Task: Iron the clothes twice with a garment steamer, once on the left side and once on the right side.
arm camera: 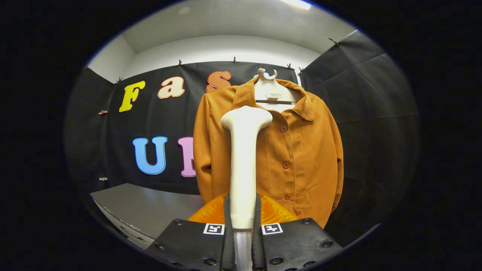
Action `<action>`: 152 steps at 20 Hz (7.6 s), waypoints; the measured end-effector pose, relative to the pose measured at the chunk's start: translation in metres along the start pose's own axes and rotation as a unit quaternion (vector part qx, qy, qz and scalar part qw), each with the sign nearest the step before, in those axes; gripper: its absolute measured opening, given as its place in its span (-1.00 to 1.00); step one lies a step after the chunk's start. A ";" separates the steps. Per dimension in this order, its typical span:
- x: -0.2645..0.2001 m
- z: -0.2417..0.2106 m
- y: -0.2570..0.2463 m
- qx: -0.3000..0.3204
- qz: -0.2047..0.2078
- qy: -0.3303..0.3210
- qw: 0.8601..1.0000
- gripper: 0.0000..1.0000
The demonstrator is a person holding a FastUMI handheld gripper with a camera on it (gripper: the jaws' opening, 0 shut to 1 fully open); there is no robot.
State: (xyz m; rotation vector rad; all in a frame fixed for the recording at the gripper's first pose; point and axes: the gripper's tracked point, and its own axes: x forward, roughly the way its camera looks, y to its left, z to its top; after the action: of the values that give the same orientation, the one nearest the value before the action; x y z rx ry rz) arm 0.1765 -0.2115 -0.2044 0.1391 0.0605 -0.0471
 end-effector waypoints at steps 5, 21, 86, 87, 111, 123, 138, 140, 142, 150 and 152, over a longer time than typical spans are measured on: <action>-0.002 -0.022 0.000 -0.002 0.008 0.015 1.000 -0.58; -0.038 -0.141 -0.015 0.014 0.009 0.131 0.991 -0.58; 0.000 -0.050 -0.170 0.032 -0.010 0.065 0.997 -0.58; -0.003 -0.058 -0.171 0.033 -0.010 0.071 0.997 -0.58; -0.083 -0.212 -0.166 0.074 -0.047 0.226 0.970 -0.58; -0.125 -0.186 -0.123 0.064 -0.045 0.222 0.972 -0.58; -0.135 0.028 0.010 0.022 -0.024 0.078 0.996 -0.59; -0.137 0.049 0.035 0.022 -0.021 0.060 0.998 -0.59; -0.141 0.065 0.063 0.020 -0.012 0.045 0.999 -0.59; -0.160 0.108 0.144 0.004 -0.003 -0.017 1.000 -0.59; -0.166 0.114 0.154 -0.003 -0.003 -0.030 1.000 -0.59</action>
State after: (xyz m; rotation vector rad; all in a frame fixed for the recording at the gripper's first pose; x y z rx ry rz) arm 0.0250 -0.0677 -0.0604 0.1314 0.0013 -0.0575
